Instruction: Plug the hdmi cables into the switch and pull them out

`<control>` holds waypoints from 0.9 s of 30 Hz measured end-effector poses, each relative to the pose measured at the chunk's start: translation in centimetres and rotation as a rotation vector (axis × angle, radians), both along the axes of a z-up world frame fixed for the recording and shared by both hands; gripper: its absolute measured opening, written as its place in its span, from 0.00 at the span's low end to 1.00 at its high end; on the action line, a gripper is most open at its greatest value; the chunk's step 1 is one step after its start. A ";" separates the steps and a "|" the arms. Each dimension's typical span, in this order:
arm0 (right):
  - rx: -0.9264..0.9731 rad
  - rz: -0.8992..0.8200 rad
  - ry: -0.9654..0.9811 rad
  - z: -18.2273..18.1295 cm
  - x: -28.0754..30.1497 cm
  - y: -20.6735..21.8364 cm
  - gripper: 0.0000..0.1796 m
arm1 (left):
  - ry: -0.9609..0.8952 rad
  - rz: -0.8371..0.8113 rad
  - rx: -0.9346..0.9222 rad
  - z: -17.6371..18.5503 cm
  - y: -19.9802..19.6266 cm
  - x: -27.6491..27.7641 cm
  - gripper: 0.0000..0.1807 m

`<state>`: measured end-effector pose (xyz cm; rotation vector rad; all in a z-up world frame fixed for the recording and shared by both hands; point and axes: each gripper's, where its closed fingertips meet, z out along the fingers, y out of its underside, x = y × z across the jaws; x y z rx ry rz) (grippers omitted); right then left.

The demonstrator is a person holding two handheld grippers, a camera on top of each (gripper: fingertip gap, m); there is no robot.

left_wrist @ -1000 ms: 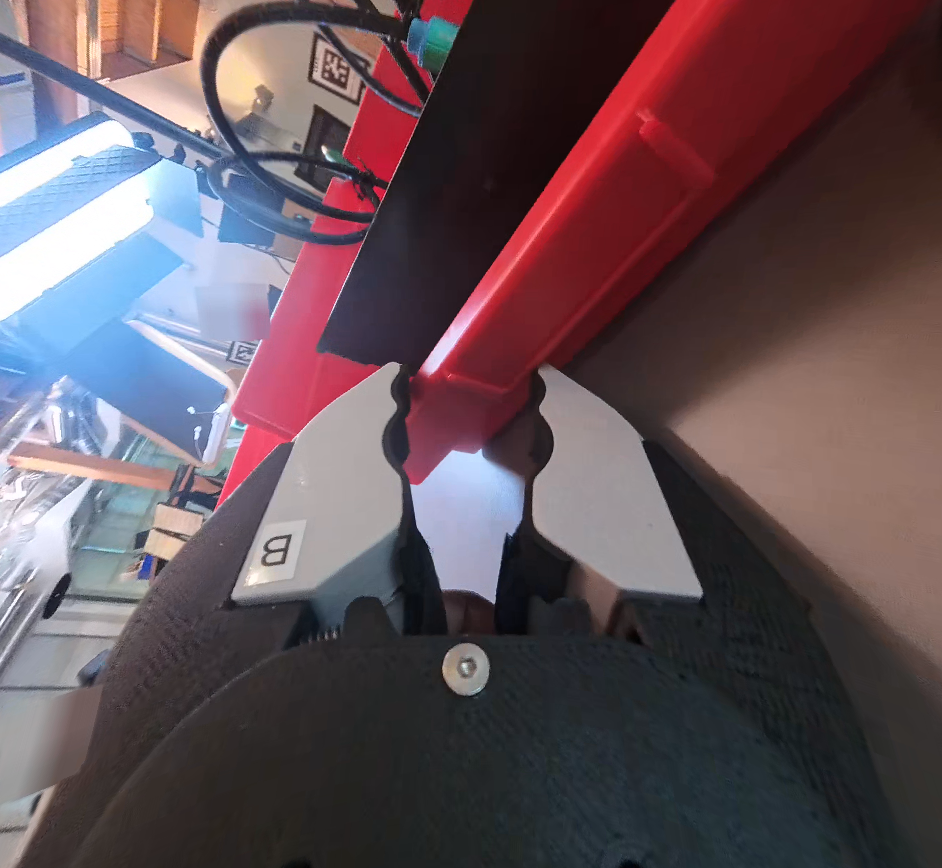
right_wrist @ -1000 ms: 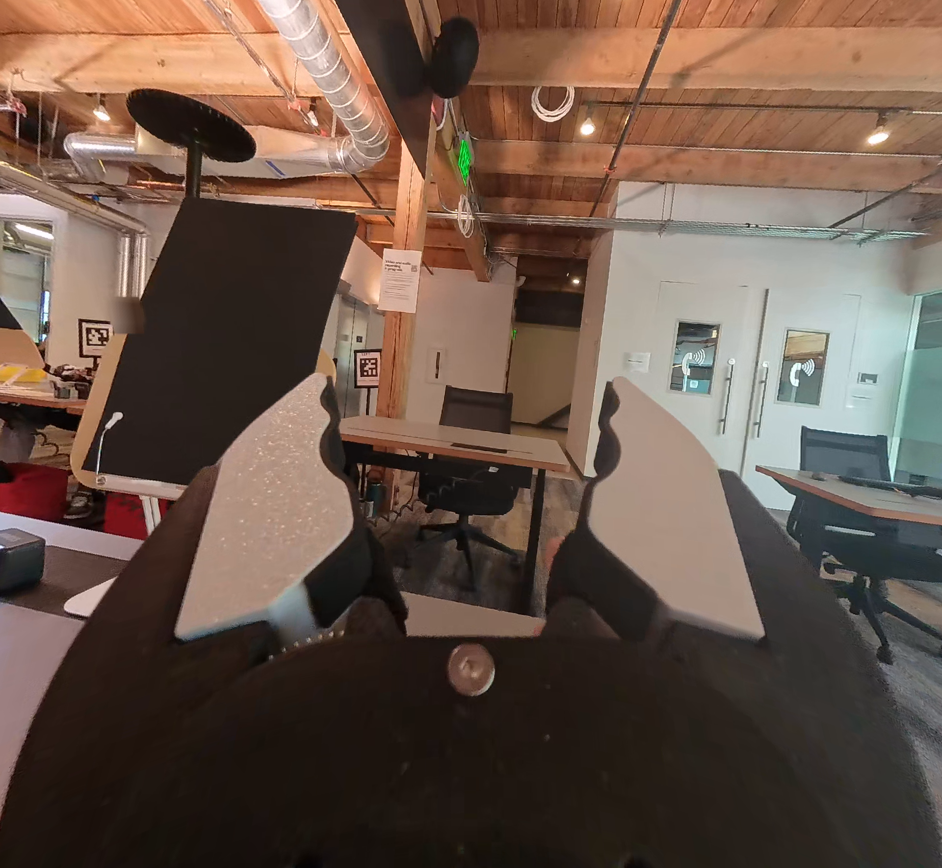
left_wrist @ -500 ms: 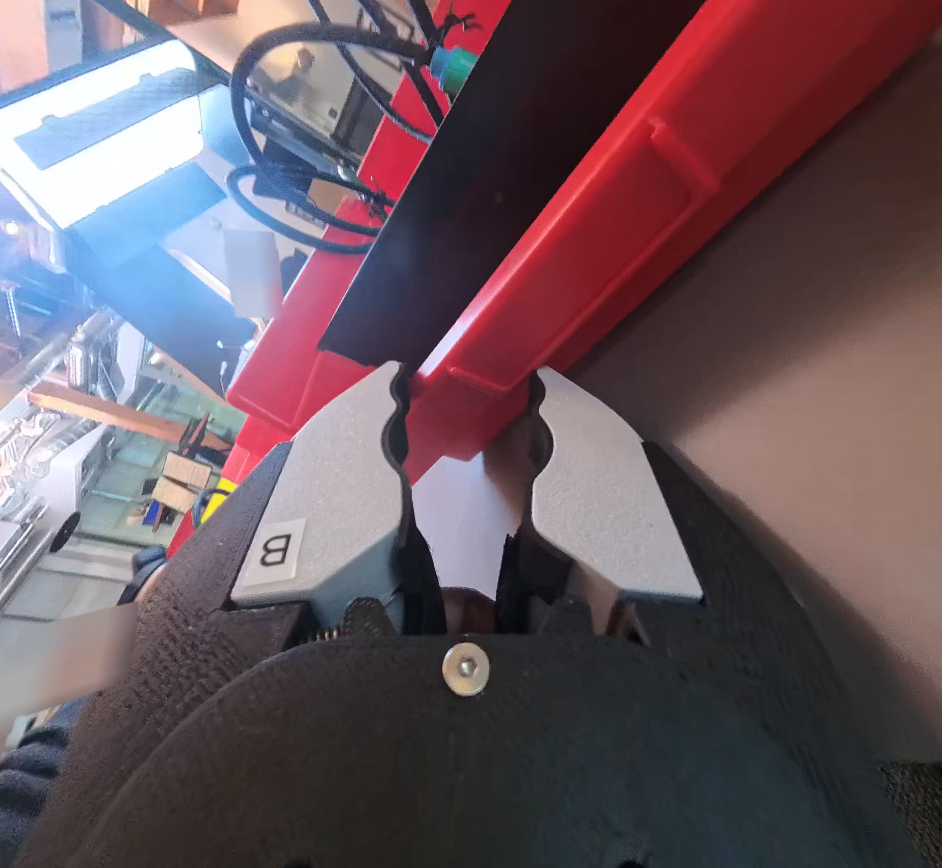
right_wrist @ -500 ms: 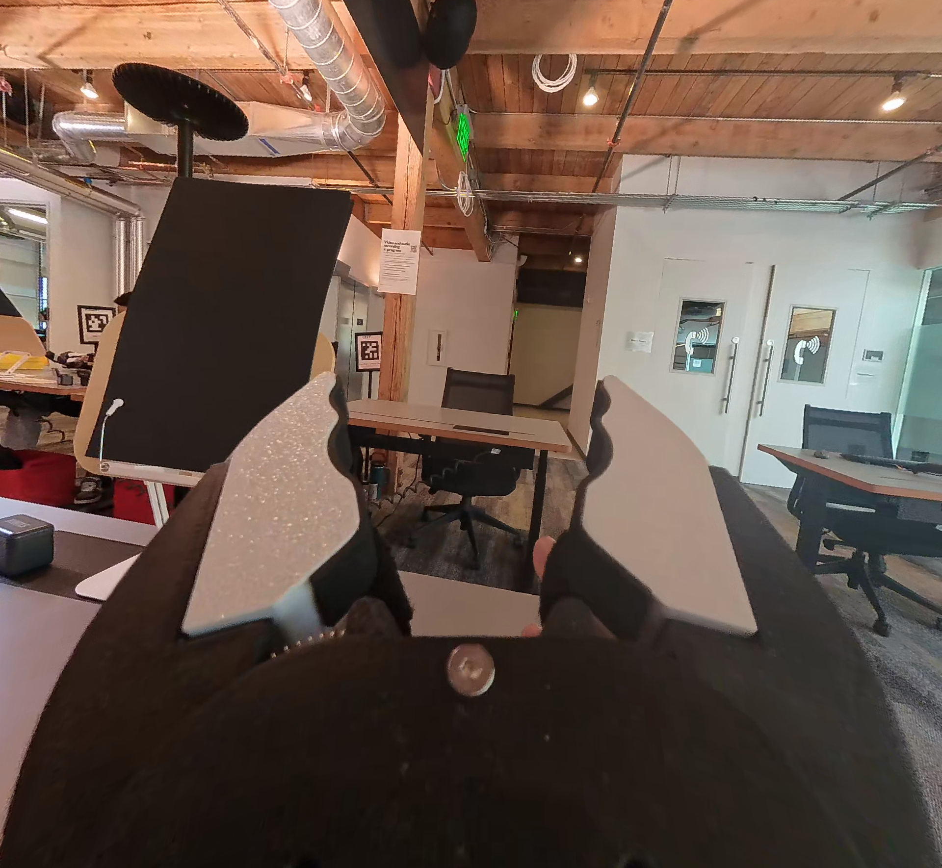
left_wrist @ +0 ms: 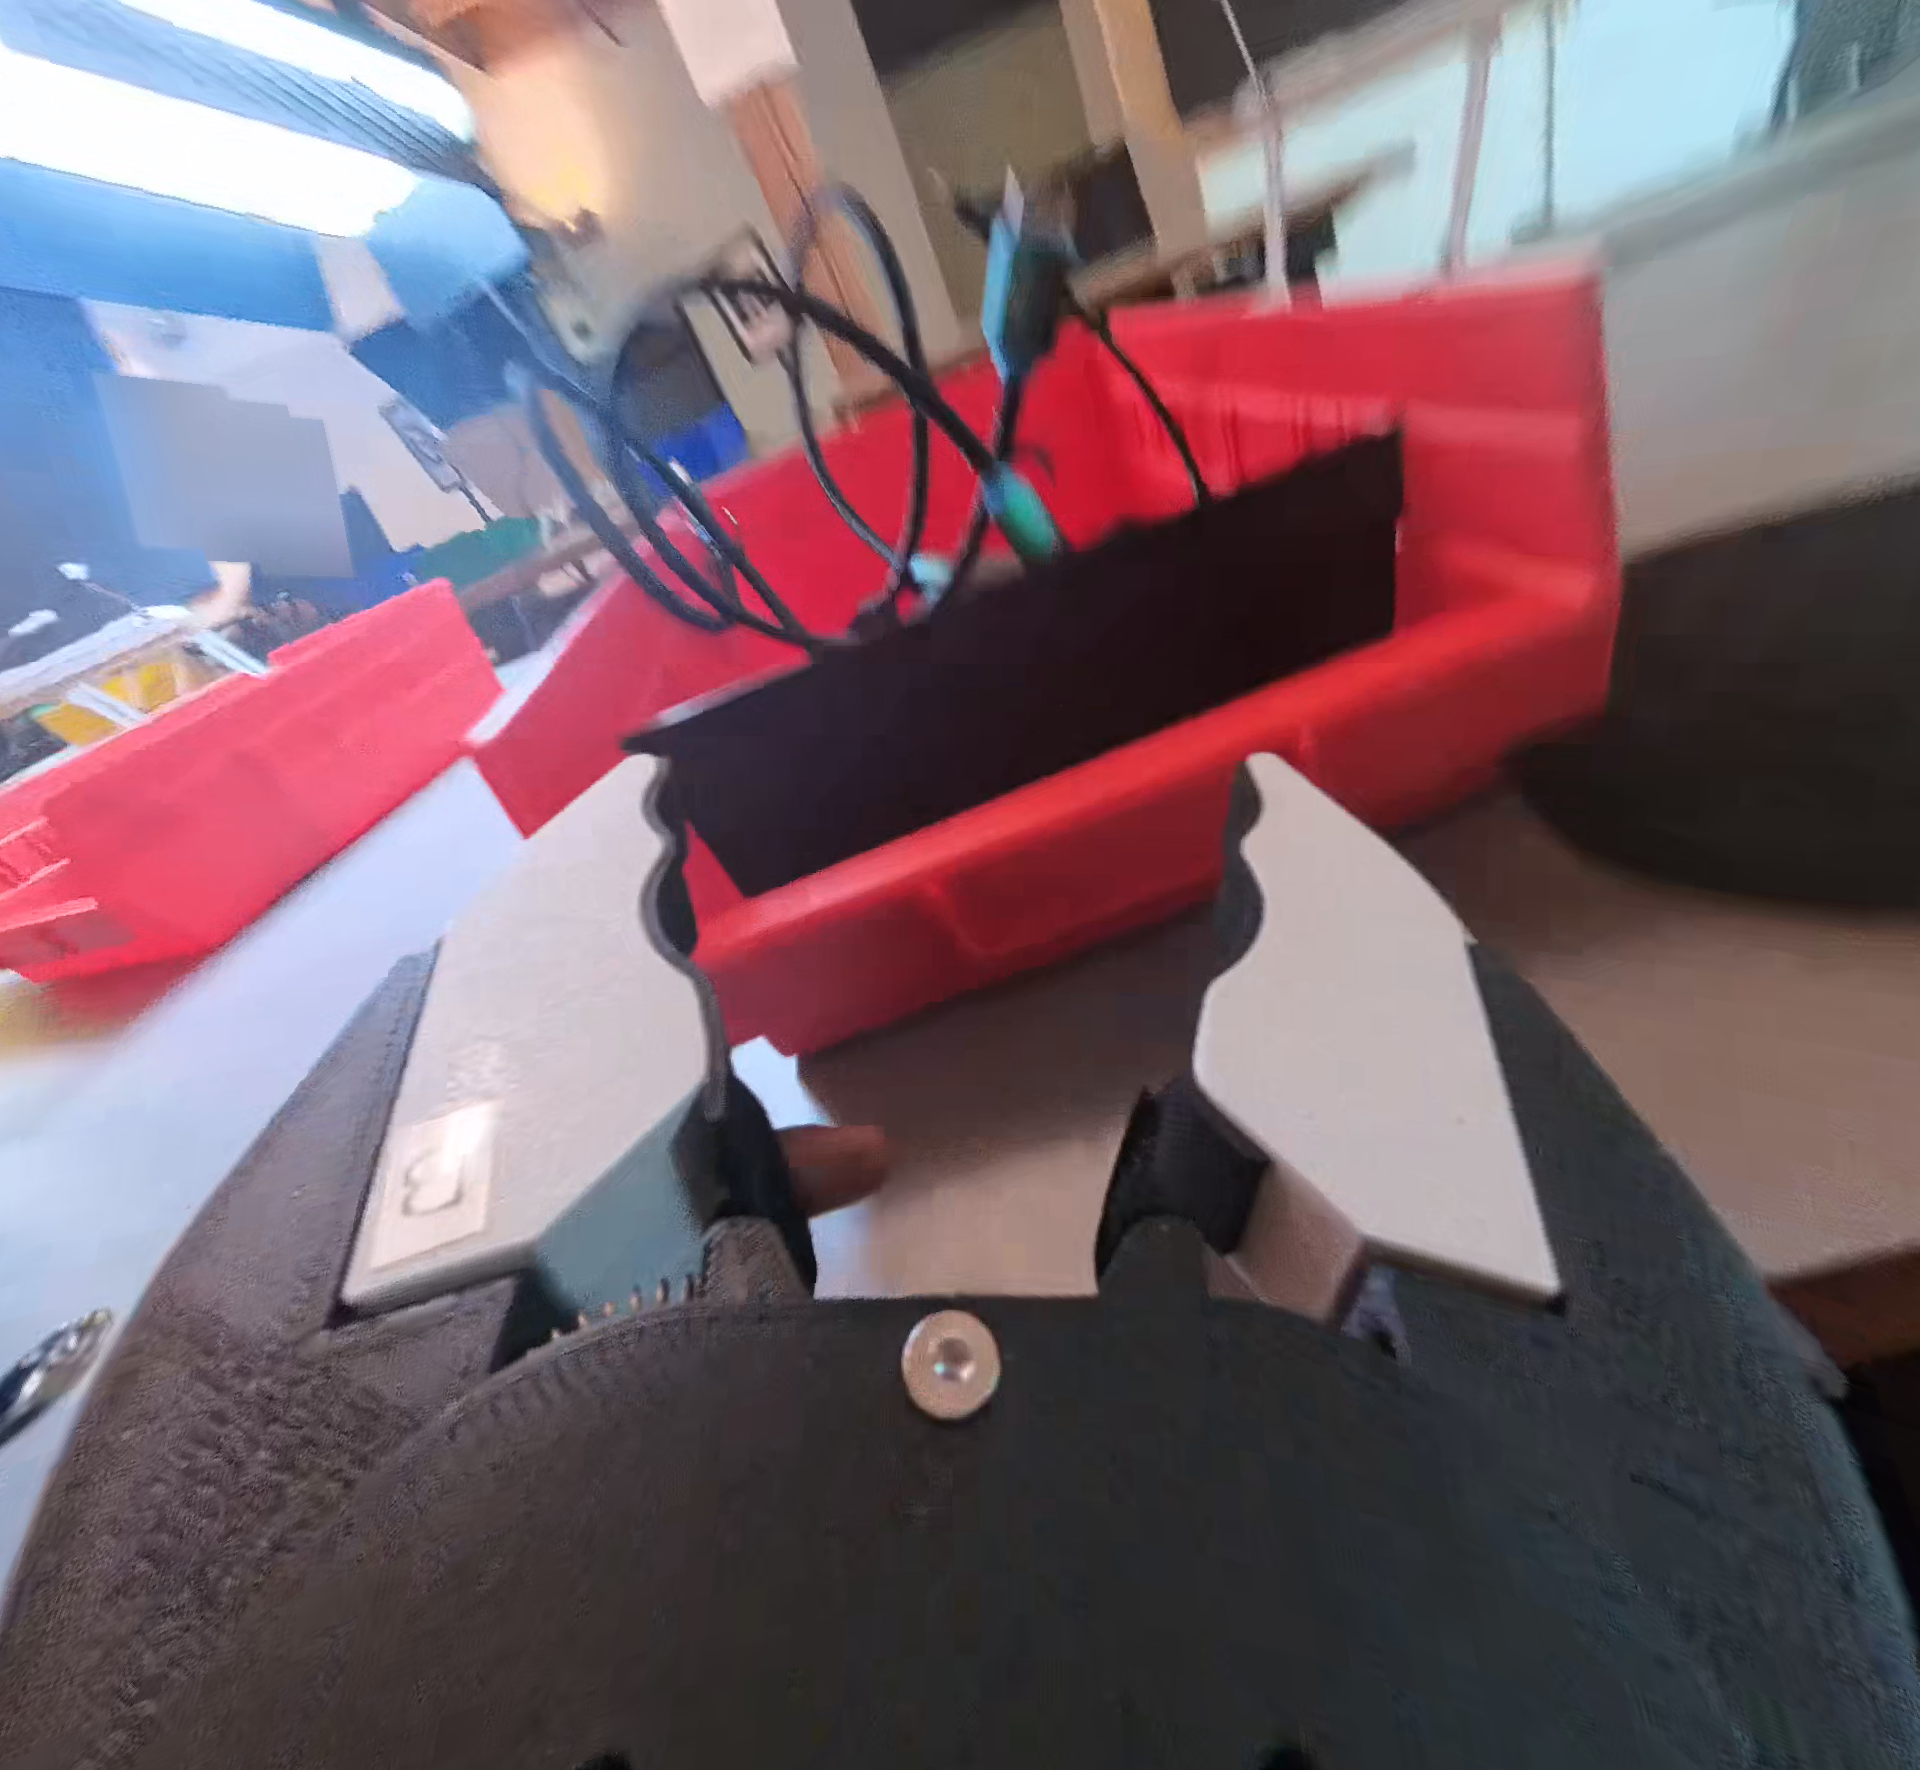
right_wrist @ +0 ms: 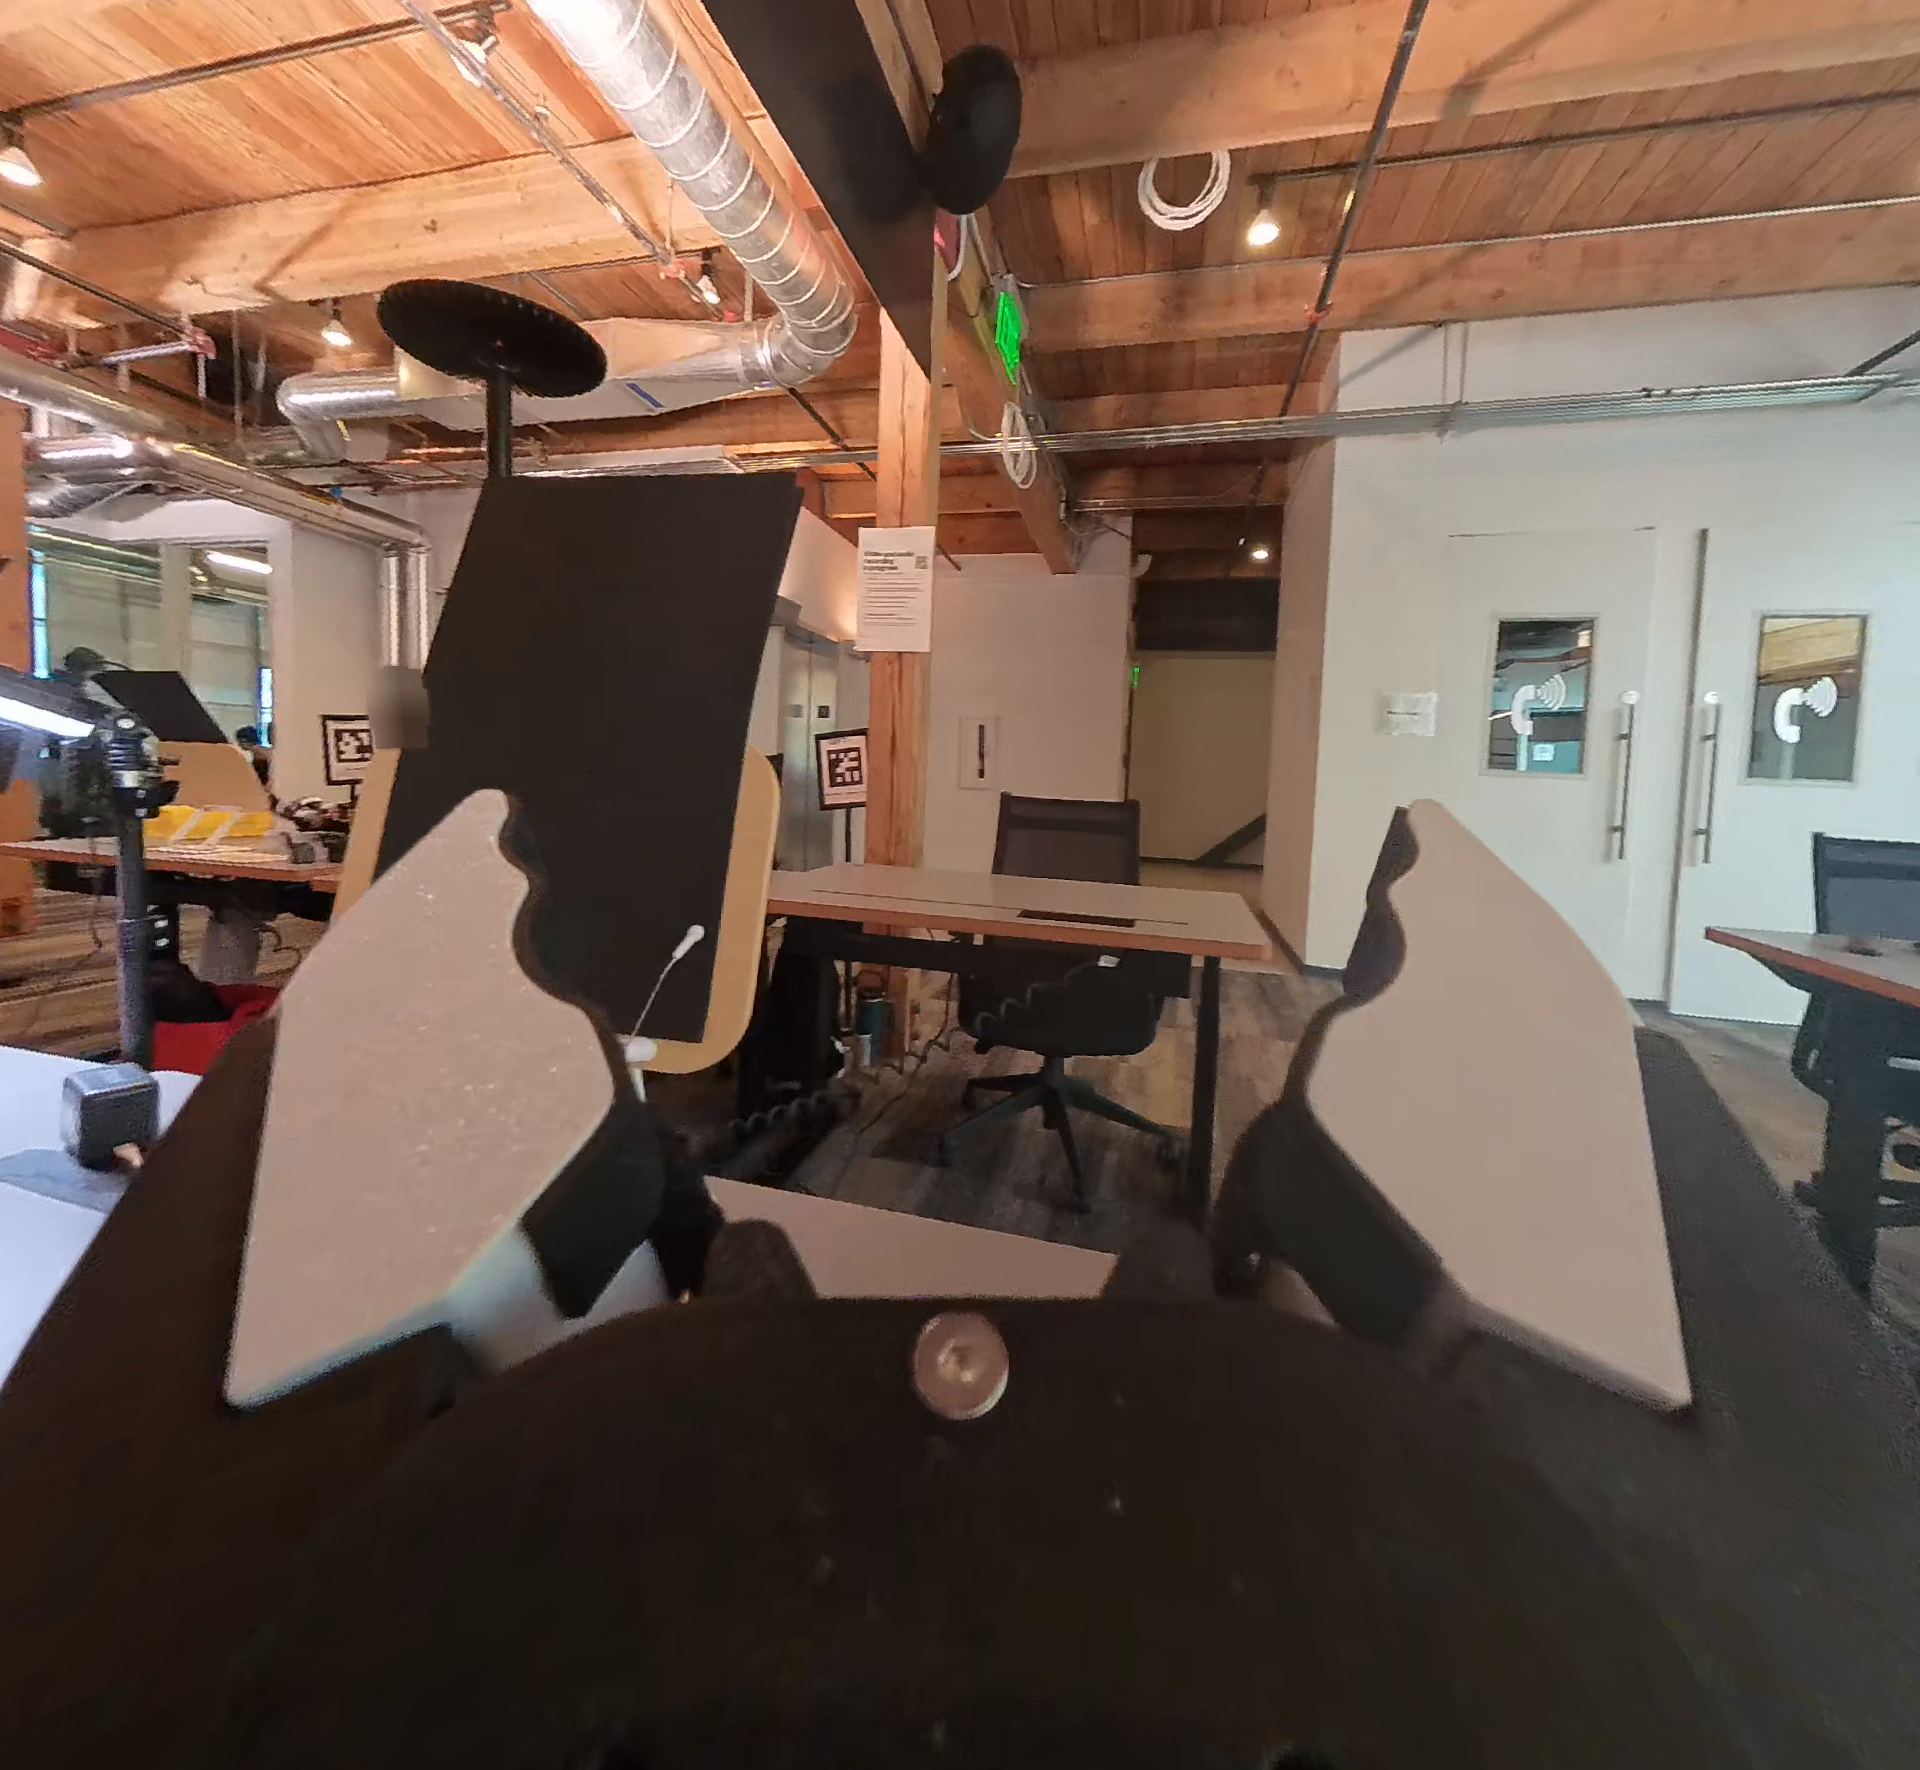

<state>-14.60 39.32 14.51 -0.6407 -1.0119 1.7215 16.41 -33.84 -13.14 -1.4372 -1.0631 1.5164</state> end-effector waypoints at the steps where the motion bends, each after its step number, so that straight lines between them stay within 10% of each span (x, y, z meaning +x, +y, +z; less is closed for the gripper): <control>1: 0.003 0.012 -0.001 0.0 0.0 -0.3 0.81 | 0.080 0.014 0.051 1.5 0.2 0.3 0.58; 10: 0.130 0.088 -0.063 -1.2 -0.7 -4.2 0.81 | 0.184 -0.154 0.310 11.3 5.1 -2.8 0.61; 14: 0.190 0.094 -0.065 -1.3 -0.5 -5.6 0.81 | -0.179 -0.141 0.182 8.8 5.0 -7.1 0.42; 27: 0.295 0.066 -0.049 -1.1 -0.3 -7.3 0.81 | -1.212 -0.133 0.153 -3.8 1.4 -11.3 0.27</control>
